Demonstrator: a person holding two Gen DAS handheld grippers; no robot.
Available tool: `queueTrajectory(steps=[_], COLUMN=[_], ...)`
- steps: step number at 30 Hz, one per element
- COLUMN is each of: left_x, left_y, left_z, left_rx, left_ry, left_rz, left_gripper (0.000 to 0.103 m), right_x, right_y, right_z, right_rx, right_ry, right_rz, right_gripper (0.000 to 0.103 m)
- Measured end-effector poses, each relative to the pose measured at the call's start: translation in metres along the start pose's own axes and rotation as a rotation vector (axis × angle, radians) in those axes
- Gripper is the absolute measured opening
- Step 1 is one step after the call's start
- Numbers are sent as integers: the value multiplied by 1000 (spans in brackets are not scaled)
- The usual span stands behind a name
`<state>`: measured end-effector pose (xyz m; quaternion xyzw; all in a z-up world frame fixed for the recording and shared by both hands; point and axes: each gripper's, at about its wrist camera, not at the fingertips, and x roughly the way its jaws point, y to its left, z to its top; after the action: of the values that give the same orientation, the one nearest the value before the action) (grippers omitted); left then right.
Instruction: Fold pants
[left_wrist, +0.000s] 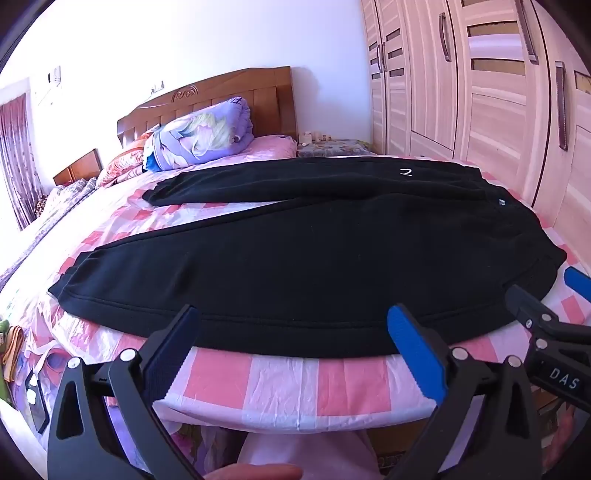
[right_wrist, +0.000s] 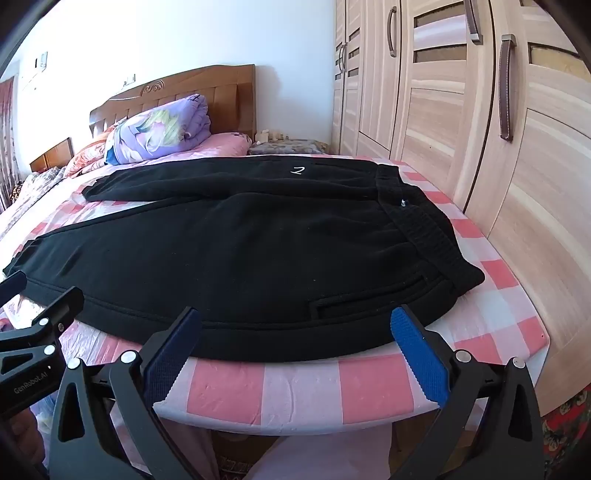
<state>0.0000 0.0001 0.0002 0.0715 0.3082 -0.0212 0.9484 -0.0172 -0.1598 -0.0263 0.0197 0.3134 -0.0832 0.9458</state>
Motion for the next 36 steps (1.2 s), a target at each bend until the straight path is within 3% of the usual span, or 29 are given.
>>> queueTrajectory(steps=[36], left_x=[4], left_y=[7], left_z=[-3], left_rx=[-29], left_ry=[11], left_rz=[-14], left_gripper=[102], right_x=[1], right_y=[1], right_z=[-3], right_rx=[9], right_ry=[7], right_rz=[17], right_gripper=[99])
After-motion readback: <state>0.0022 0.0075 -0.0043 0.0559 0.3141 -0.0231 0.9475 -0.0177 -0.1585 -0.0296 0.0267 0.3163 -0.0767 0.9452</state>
